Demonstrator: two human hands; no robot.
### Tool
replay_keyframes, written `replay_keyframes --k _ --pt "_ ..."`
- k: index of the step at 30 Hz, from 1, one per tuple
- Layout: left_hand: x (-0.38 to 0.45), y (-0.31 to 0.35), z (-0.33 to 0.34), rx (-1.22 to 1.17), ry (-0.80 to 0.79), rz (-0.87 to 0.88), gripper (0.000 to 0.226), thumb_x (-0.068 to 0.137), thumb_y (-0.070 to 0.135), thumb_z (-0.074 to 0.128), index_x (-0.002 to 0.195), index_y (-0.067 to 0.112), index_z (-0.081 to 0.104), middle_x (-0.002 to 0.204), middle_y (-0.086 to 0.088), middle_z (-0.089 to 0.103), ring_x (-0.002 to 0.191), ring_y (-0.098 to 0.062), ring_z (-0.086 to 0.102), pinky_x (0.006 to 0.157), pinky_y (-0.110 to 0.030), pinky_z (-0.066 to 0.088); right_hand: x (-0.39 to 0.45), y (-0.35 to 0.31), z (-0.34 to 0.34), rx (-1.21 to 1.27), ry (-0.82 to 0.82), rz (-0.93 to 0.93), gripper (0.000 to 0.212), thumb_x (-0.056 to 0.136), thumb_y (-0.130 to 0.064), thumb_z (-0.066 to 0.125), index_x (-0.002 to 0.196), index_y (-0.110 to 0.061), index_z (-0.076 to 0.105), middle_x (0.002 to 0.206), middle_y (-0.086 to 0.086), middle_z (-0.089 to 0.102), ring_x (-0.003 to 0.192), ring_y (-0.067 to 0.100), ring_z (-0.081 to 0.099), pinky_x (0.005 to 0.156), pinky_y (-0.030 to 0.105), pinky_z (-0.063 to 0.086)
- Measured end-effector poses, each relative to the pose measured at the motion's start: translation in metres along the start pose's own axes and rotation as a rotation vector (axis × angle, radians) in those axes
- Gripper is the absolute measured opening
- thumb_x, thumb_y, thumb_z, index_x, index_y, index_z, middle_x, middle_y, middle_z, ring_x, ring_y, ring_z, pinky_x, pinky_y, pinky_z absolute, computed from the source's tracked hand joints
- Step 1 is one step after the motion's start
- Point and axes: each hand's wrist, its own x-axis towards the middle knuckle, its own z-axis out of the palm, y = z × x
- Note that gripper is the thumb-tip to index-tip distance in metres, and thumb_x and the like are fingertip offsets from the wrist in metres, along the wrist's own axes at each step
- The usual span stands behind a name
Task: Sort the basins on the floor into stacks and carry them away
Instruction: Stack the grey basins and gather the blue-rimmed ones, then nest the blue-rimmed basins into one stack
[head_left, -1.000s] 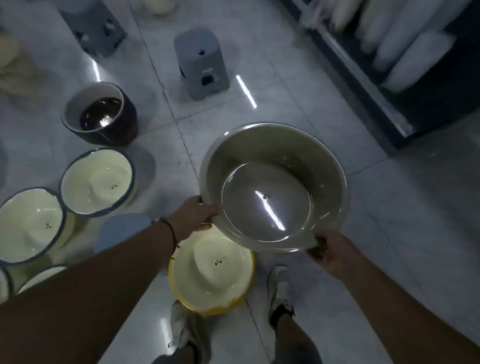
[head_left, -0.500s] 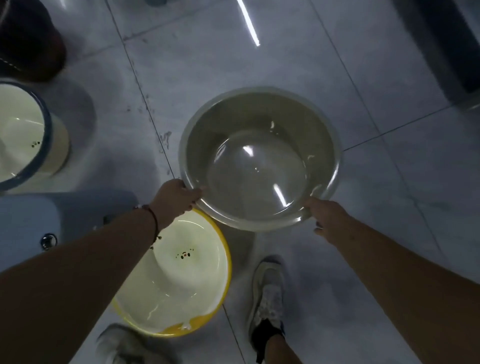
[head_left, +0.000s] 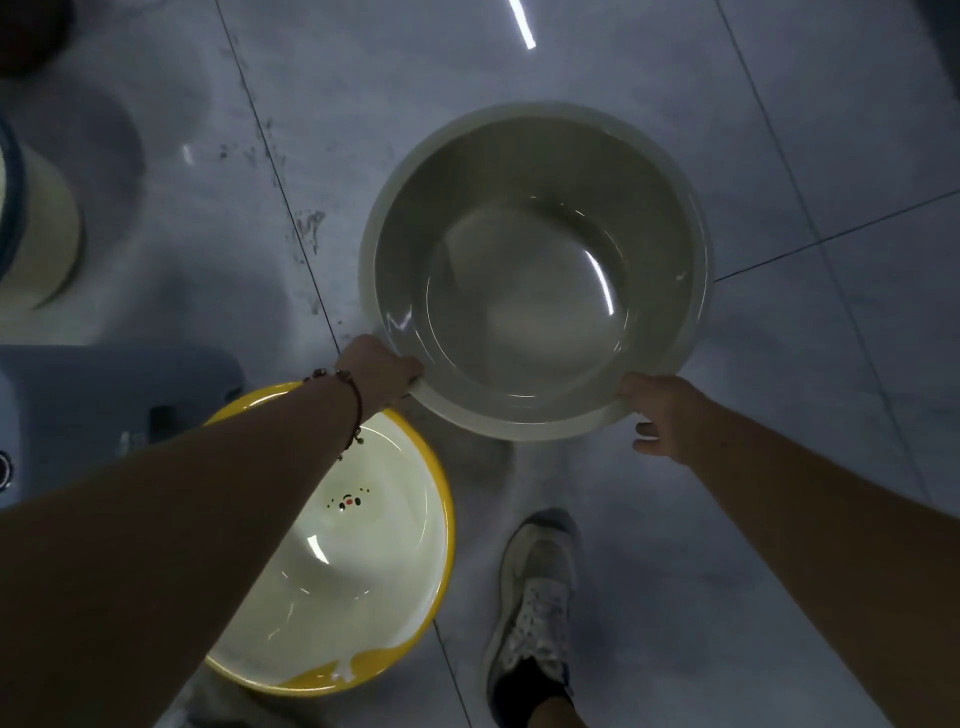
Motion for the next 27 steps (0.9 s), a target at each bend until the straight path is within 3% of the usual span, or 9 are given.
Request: replay_keyframes --k 4,8,11,15,18,20,23,25,27 --pt "0.01 -0.015 0.018 0.016 0.023 0.005 0.022 0.083 0.02 0.071 0.082 0.0 0.063 0.064 -0.011 0.058 0.048 -0.02 0.049 0.048 -0.024 0.039 0.01 0.004 -0.002 -0.082 -0.01 0.03 0.054 0.094 -0.031 0.057 0.142 -0.012 0.041 0.138 0.008 0.044 0.123 0.028 0.043 0.103 0.043 0.041" --pt "0.016 -0.025 0.025 0.058 0.051 0.024 0.026 0.081 0.027 0.069 0.089 0.002 0.066 0.063 -0.005 0.059 0.051 -0.019 0.053 0.05 -0.022 0.042 0.012 0.005 0.001 -0.2 -0.001 0.032 0.049 0.095 -0.028 0.055 0.138 -0.007 0.045 0.12 0.01 0.044 0.106 0.026 0.042 0.102 0.042 0.041" --pt "0.009 -0.029 0.018 0.186 0.01 0.13 0.034 0.087 0.041 0.064 0.1 0.009 0.067 0.067 -0.003 0.063 0.057 -0.02 0.058 0.057 -0.026 0.047 0.008 0.011 0.004 -0.43 0.103 -0.11 0.048 0.095 -0.024 0.052 0.136 0.001 0.046 0.133 0.019 0.051 0.115 0.035 0.052 0.099 0.042 0.043" --pt "-0.023 -0.051 0.001 0.548 0.057 0.334 0.044 0.096 0.047 0.049 0.128 0.017 0.051 0.101 -0.005 0.063 0.086 -0.026 0.062 0.074 -0.037 0.051 -0.011 0.033 0.013 -0.828 0.386 -0.349 0.079 0.09 -0.039 0.054 0.147 0.002 0.017 0.144 0.019 0.039 0.129 0.04 0.042 0.101 0.045 0.039" --pt "-0.04 -0.092 -0.014 0.813 0.16 0.381 0.063 0.097 0.049 0.044 0.15 0.02 0.026 0.14 -0.014 0.047 0.117 -0.034 0.055 0.088 -0.046 0.048 -0.04 0.054 0.029 -1.291 0.5 -0.738 0.083 0.089 -0.042 0.053 0.151 -0.002 0.015 0.154 0.021 0.026 0.137 0.04 0.031 0.109 0.047 0.03" --pt "-0.049 -0.127 -0.029 0.944 0.172 0.428 0.068 0.096 0.05 0.045 0.154 0.021 0.02 0.153 -0.015 0.033 0.13 -0.035 0.045 0.099 -0.047 0.043 -0.053 0.07 0.05 -1.471 0.387 -0.925 0.082 0.083 -0.039 0.063 0.149 -0.005 0.028 0.153 0.023 0.031 0.136 0.042 0.036 0.109 0.049 0.031" --pt "-0.055 -0.186 -0.056 1.073 0.193 0.445 0.073 0.093 0.046 0.052 0.155 0.022 0.021 0.16 -0.019 0.019 0.142 -0.04 0.029 0.111 -0.054 0.031 -0.07 0.096 0.096 -1.545 0.21 -1.024 0.089 0.066 -0.039 0.08 0.142 -0.008 0.046 0.144 0.022 0.046 0.127 0.042 0.049 0.101 0.054 0.042" --pt "-0.054 -0.228 -0.075 1.111 0.212 0.387 0.076 0.089 0.038 0.06 0.154 0.022 0.026 0.16 -0.021 0.019 0.143 -0.044 0.025 0.11 -0.058 0.027 -0.08 0.113 0.128 -1.595 0.135 -1.011 0.09 0.079 -0.043 0.069 0.152 -0.015 0.026 0.157 0.017 0.026 0.139 0.039 0.034 0.108 0.054 0.033" --pt "-0.053 -0.268 -0.097 1.128 0.222 0.283 0.08 0.083 0.029 0.063 0.154 0.023 0.027 0.158 -0.023 0.022 0.139 -0.046 0.029 0.105 -0.059 0.031 -0.079 0.134 0.155 -1.538 0.04 -0.84 0.089 0.088 -0.047 0.056 0.154 -0.021 0.004 0.162 0.008 0.01 0.143 0.034 0.023 0.109 0.051 0.029"
